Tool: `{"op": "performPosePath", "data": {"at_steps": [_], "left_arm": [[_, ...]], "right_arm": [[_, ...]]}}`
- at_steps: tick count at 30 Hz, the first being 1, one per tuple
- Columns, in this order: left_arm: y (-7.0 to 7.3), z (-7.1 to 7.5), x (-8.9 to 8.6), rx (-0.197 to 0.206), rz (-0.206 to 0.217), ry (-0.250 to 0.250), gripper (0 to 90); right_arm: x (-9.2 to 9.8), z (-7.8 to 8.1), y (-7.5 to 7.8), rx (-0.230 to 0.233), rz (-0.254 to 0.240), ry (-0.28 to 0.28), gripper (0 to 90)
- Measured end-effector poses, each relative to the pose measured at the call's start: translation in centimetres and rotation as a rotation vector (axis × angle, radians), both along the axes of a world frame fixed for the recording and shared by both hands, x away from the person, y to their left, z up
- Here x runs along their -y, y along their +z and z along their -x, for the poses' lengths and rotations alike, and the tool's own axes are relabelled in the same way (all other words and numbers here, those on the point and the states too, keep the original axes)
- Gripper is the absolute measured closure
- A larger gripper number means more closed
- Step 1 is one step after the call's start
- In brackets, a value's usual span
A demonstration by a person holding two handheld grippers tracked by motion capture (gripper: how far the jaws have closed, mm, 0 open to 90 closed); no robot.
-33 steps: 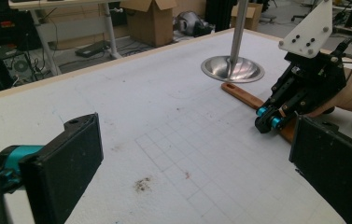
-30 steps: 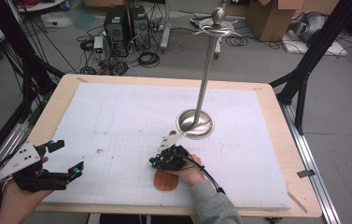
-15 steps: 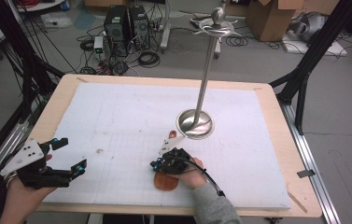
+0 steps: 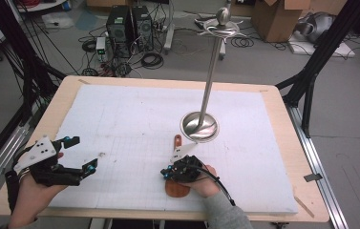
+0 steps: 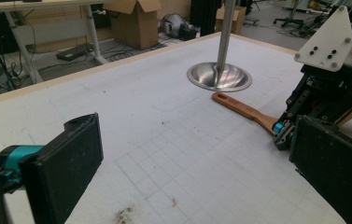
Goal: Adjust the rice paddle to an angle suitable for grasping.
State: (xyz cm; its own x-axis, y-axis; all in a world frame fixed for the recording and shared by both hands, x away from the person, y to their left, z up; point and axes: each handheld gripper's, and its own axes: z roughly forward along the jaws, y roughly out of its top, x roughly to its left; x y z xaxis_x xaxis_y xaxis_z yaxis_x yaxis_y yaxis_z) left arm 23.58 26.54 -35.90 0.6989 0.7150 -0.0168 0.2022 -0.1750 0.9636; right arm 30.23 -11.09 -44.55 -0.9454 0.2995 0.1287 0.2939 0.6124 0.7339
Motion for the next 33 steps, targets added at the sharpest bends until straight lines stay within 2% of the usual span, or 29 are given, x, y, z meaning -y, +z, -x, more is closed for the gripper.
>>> {"op": "performPosePath", "data": {"at_steps": [9, 24, 33], "left_arm": [[-0.1, -1.1, 1.7, -0.007, -0.001, -0.039, 3.2], [-0.3, -2.1, 3.0, -0.018, -0.006, -0.068, 3.2], [-0.4, -2.8, 3.9, -0.024, -0.005, -0.091, 3.2]], "right_arm": [[1.6, 0.5, 0.1, -0.001, 0.009, -0.019, 90.0], [4.2, 0.9, 0.2, -0.024, 0.018, -0.055, 90.0], [5.5, 1.1, 0.4, -0.021, 0.033, -0.081, 90.0]]}}
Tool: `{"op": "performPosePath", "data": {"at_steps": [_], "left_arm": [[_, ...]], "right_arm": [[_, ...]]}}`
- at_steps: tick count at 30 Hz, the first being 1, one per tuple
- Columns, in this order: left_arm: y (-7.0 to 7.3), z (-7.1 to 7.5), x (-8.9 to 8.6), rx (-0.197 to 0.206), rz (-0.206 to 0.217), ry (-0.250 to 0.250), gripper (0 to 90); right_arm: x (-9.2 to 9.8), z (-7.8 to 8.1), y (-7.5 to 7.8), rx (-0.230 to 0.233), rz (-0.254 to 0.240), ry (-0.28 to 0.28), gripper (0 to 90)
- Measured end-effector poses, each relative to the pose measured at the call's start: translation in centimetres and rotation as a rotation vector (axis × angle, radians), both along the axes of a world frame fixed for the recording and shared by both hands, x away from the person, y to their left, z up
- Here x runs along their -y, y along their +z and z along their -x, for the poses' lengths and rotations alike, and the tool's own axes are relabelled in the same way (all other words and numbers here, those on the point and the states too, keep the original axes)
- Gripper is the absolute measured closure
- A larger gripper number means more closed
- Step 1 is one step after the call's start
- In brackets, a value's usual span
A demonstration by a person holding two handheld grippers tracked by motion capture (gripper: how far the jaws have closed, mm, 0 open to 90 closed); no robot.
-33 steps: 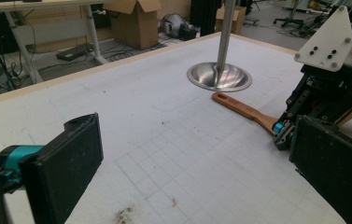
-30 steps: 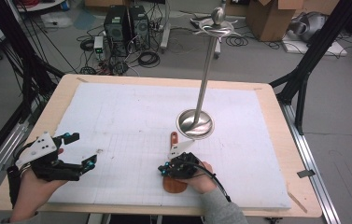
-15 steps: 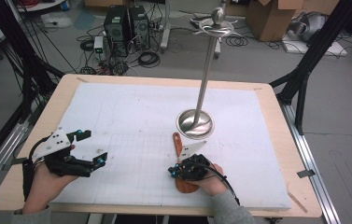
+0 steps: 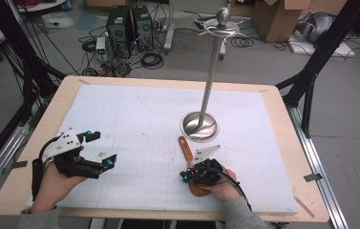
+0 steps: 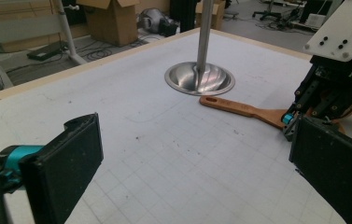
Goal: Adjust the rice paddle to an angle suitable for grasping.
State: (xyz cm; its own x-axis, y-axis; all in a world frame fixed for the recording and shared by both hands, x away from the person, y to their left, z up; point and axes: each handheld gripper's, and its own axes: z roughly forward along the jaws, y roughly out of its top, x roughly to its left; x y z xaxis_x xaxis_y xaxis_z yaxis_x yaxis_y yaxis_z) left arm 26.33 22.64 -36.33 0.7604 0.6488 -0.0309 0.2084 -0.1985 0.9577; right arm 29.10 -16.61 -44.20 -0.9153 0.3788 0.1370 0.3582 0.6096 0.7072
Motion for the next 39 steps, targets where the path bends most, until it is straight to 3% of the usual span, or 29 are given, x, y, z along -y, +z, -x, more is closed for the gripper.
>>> {"op": "performPosePath", "data": {"at_steps": [20, 39], "left_arm": [[0.1, -1.1, 1.7, 0.000, -0.002, -0.035, 3.2], [-0.1, -2.1, 3.5, -0.009, -0.007, -0.074, 3.2]], "right_arm": [[4.6, 0.4, 0.0, -0.018, -0.013, -0.099, 90.0], [7.6, 1.0, -0.1, -0.030, -0.025, -0.166, 90.0]]}}
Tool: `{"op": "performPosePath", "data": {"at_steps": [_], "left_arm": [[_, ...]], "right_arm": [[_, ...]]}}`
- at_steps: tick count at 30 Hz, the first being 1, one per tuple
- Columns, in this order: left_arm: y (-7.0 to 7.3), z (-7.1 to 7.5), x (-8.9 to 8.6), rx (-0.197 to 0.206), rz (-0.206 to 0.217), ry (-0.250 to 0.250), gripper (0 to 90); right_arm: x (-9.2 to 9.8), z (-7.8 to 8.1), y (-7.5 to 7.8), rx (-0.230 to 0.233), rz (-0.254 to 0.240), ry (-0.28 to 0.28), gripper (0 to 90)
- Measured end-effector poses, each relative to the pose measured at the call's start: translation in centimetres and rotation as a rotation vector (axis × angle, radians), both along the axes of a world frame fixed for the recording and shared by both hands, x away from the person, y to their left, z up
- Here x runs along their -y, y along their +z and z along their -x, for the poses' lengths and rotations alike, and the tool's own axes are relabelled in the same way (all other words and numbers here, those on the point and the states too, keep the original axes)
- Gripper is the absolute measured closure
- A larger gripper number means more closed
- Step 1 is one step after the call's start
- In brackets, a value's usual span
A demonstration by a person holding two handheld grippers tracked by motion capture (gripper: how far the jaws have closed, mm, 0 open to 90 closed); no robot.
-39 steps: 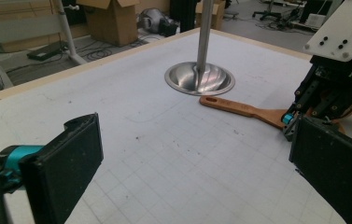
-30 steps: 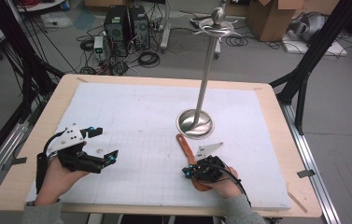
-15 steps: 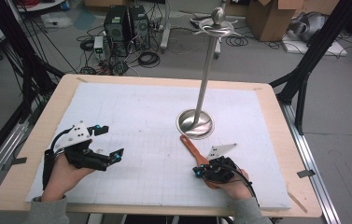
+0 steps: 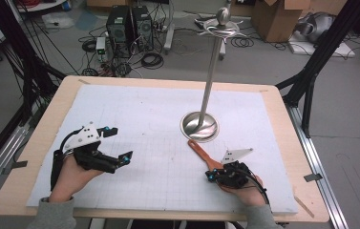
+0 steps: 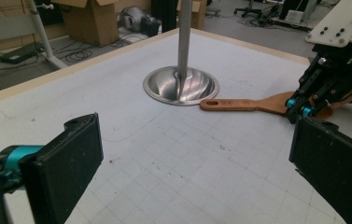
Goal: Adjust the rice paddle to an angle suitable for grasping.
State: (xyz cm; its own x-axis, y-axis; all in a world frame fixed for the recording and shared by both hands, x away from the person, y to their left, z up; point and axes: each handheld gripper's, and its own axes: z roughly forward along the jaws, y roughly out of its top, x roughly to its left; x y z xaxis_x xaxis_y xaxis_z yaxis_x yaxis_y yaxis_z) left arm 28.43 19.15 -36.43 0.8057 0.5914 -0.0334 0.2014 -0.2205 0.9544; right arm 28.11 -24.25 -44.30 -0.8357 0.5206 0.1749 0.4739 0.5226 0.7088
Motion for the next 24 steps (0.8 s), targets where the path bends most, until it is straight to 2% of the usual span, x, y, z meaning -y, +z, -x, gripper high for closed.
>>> {"op": "performPosePath", "data": {"at_steps": [8, 13, 14, 16, 19, 24], "left_arm": [[0.0, -0.3, 0.4, -0.001, 0.002, -0.010, 3.2], [-0.1, -0.3, 0.5, -0.006, 0.003, -0.012, 3.2], [-0.1, -0.3, 0.5, -0.005, 0.003, -0.011, 3.2], [-0.1, -0.2, 0.4, -0.006, 0.004, -0.010, 3.2], [-0.2, 0.0, 0.2, -0.009, -0.002, -0.006, 3.2], [-0.3, 0.6, -0.5, -0.010, -0.011, 0.010, 3.2]], "right_arm": [[1.6, 0.2, 0.1, -0.007, 0.007, -0.043, 90.0], [2.1, 0.2, 0.2, -0.007, 0.004, -0.044, 90.0], [2.0, 0.2, 0.5, 0.014, -0.021, -0.034, 90.0], [2.0, 0.2, 0.7, 0.019, -0.029, -0.037, 90.0], [1.8, -0.1, 1.7, 0.068, -0.026, -0.060, 90.0], [2.1, -1.1, 1.7, 0.079, -0.026, -0.087, 90.0]]}}
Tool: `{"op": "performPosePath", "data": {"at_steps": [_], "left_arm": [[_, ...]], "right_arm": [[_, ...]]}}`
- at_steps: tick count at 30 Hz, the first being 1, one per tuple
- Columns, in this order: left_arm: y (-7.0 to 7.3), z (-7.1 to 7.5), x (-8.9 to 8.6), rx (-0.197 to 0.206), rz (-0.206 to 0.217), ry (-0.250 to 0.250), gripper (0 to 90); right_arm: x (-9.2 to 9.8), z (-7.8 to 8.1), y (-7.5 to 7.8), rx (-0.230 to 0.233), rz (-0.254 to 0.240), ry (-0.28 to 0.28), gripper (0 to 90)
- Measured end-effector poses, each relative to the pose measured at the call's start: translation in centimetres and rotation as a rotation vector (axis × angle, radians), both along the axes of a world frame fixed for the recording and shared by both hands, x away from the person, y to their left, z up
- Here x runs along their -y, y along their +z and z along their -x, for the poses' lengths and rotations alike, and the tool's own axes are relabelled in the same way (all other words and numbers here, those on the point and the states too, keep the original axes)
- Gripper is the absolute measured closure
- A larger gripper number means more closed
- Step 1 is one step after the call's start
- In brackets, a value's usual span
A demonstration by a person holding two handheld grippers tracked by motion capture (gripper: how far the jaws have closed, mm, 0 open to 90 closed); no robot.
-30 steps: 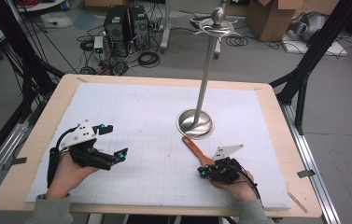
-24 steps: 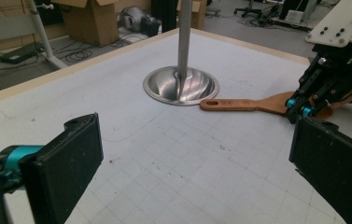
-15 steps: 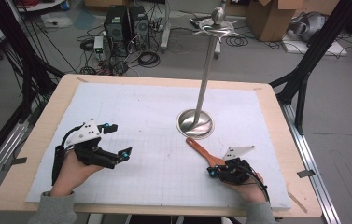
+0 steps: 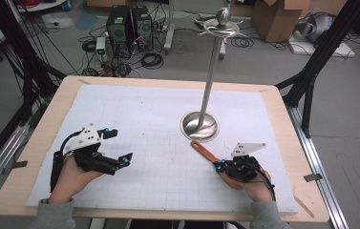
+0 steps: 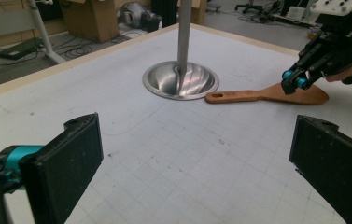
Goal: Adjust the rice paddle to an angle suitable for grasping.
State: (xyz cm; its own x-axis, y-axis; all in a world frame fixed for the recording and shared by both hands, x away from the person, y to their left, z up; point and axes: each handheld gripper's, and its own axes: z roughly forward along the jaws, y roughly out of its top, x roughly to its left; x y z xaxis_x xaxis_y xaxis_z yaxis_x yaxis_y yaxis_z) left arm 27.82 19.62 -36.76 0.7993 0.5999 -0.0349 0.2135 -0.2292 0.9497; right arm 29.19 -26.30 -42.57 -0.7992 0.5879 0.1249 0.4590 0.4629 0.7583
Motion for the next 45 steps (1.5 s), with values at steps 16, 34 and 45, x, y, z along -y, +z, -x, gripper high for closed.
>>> {"op": "performPosePath", "data": {"at_steps": [16, 34, 45], "left_arm": [[-0.3, 2.2, -3.2, -0.002, -0.005, 0.077, 3.2], [-0.5, 3.2, -4.7, -0.007, -0.012, 0.112, 3.2], [-0.4, 3.7, -5.4, -0.005, -0.011, 0.130, 3.2]], "right_arm": [[-0.6, -3.1, -0.1, 0.024, -0.010, -0.092, 90.0], [-1.0, -4.5, -1.3, 0.006, 0.051, -0.118, 90.0], [-2.4, -4.9, -1.5, -0.004, 0.095, -0.085, 90.0]]}}
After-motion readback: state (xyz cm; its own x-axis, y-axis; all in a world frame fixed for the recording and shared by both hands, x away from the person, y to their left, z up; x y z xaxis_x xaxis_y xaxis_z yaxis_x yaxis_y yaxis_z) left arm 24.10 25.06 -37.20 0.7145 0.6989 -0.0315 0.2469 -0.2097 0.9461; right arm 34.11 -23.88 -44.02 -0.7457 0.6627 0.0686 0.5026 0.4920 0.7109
